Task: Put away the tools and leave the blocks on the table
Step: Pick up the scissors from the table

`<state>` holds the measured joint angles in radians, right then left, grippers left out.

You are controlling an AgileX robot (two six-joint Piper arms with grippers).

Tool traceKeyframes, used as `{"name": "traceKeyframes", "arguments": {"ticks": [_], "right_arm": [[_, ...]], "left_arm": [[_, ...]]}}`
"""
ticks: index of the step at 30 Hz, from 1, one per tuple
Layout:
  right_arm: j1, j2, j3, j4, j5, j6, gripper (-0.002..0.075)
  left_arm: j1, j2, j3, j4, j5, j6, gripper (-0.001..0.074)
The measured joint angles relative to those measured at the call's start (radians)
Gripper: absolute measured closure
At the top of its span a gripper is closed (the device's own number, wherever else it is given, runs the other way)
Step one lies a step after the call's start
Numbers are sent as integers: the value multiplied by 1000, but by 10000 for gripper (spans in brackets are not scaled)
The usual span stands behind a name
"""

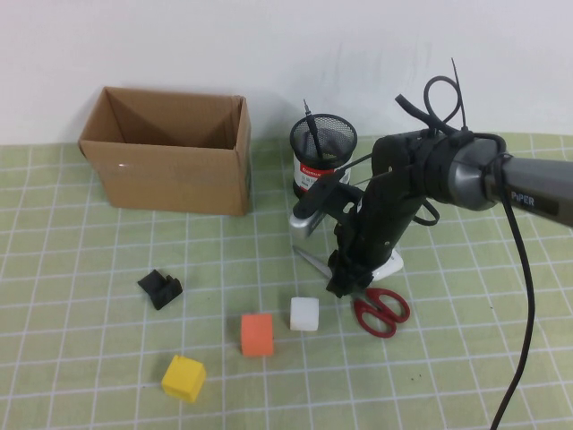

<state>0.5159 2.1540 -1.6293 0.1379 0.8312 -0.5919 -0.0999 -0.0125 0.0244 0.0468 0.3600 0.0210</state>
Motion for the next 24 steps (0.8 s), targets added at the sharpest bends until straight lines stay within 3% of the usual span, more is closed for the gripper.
{"name": "traceKeyframes", "arguments": {"ticks": [2, 6, 13, 17, 20, 24], "right_arm": [[5, 4, 0, 0, 5, 0, 526], [22, 18, 0, -7, 26, 0, 735], [34, 5, 2, -37, 52, 70, 733], [51, -115, 53, -71, 112, 126, 733], [51, -260, 181, -66, 8, 151, 733], [42, -437, 344, -32, -324, 158, 733]], "left_arm": [[0, 0, 0, 0, 0, 0, 738], [0, 0, 0, 0, 0, 0, 738], [0, 0, 0, 0, 0, 0, 738], [0, 0, 0, 0, 0, 0, 738], [0, 0, 0, 0, 0, 0, 738], [0, 0, 0, 0, 0, 0, 738]]}}
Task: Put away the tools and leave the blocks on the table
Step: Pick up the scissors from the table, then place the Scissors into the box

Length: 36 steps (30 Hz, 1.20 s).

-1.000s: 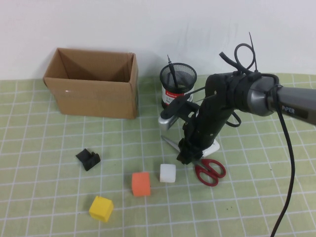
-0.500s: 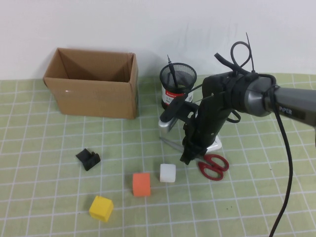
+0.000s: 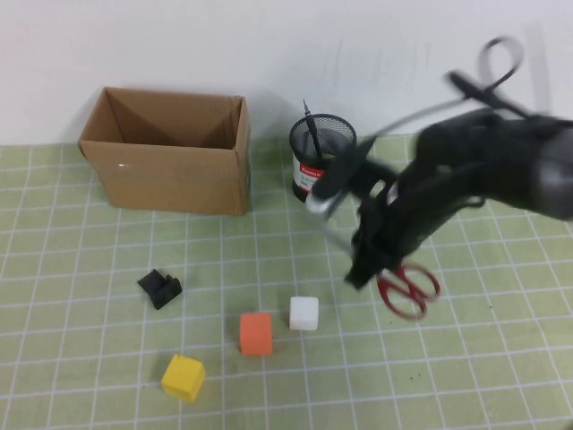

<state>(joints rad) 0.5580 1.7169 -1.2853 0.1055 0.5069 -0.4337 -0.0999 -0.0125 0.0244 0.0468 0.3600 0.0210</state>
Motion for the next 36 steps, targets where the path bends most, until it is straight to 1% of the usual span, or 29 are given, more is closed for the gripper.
{"name": "traceKeyframes", "arguments": {"ticks": [3, 5, 10, 12, 15, 19, 20, 23, 24, 26, 30, 32, 34, 36], "right_arm": [[0, -45, 57, 104, -279, -31, 733], [0, -38, 57, 165, -434, -57, 733], [0, 20, 57, 185, -808, -18, 733], [0, 47, 55, 143, -934, 48, 733], [-4, 91, 55, 27, -1090, 215, 733], [-44, 145, 55, -131, -1201, 481, 733], [-46, 153, 55, -158, -1201, 511, 733], [-43, 148, 55, -243, -1163, 531, 733], [-35, 136, 53, -274, -1133, 540, 733], [-12, 116, 4, -346, -997, 555, 733], [36, 141, -256, -442, -577, 557, 733], [53, 182, -410, -448, -410, 531, 733], [71, 242, -575, -426, -311, 500, 733], [88, 304, -706, -382, -279, 444, 733]], "left_arm": [[0, 0, 0, 0, 0, 0, 738], [0, 0, 0, 0, 0, 0, 738], [0, 0, 0, 0, 0, 0, 738], [0, 0, 0, 0, 0, 0, 738], [0, 0, 0, 0, 0, 0, 738], [0, 0, 0, 0, 0, 0, 738], [0, 0, 0, 0, 0, 0, 738], [0, 0, 0, 0, 0, 0, 738], [0, 0, 0, 0, 0, 0, 738], [0, 0, 0, 0, 0, 0, 738], [0, 0, 0, 0, 0, 0, 738], [0, 0, 0, 0, 0, 0, 738], [0, 0, 0, 0, 0, 0, 738], [0, 0, 0, 0, 0, 0, 738]]}}
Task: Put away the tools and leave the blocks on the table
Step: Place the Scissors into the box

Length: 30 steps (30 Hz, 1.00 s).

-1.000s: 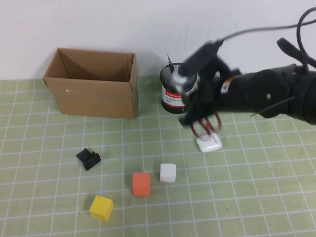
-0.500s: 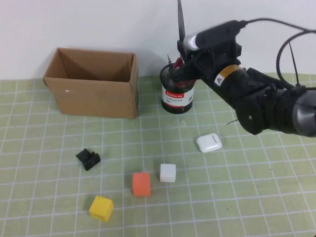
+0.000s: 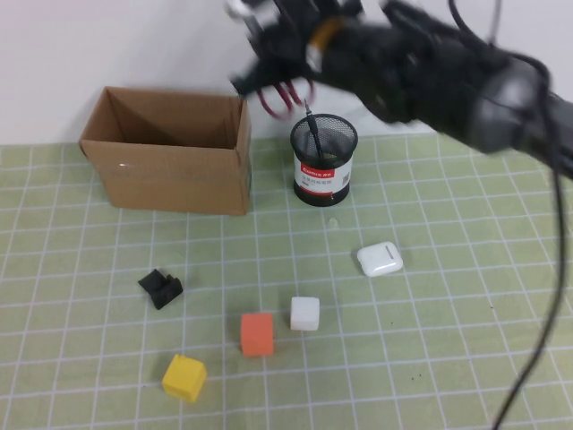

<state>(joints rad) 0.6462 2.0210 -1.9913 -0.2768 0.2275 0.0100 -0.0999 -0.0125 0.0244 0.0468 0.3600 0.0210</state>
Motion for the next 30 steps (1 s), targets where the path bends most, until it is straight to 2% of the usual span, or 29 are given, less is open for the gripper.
{"name": "traceKeyframes", "arguments": {"ticks": [7, 10, 22, 26, 30], "right_arm": [[40, 243, -384, 247, 54, -248, 733], [52, 326, -471, 270, 61, -327, 733], [60, 415, -515, 213, 32, -368, 722], [60, 404, -515, 202, 108, -368, 636], [60, 384, -515, 216, 165, -366, 498]], "left_arm": [[0, 0, 0, 0, 0, 0, 738], [0, 0, 0, 0, 0, 0, 738], [0, 0, 0, 0, 0, 0, 738], [0, 0, 0, 0, 0, 0, 738], [0, 0, 0, 0, 0, 0, 738]]}}
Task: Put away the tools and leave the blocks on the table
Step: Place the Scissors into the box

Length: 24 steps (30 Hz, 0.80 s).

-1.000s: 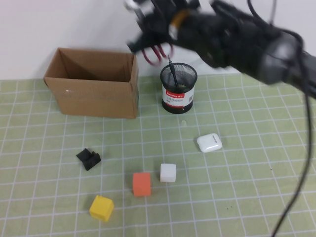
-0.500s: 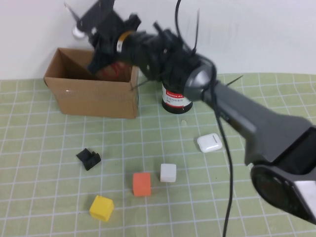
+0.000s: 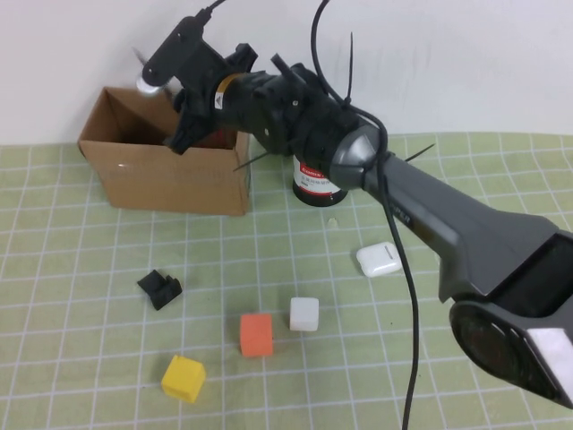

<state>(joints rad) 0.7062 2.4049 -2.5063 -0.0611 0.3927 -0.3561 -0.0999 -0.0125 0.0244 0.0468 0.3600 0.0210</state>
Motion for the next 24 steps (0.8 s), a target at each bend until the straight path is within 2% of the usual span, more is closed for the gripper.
{"name": "traceKeyframes", "arguments": {"ticks": [2, 6, 7, 11, 24], "right_arm": [[0, -10, 0, 0, 17, 0, 456], [0, -59, 0, 2, 115, 33, 475], [2, -82, 0, 2, 179, 61, 510], [7, -182, 0, 14, 391, 87, 736], [9, -411, 2, -2, 905, 237, 732]], "left_arm": [[0, 0, 0, 0, 0, 0, 738], [0, 0, 0, 0, 0, 0, 738], [0, 0, 0, 0, 0, 0, 738], [0, 0, 0, 0, 0, 0, 738], [0, 0, 0, 0, 0, 0, 738]]}}
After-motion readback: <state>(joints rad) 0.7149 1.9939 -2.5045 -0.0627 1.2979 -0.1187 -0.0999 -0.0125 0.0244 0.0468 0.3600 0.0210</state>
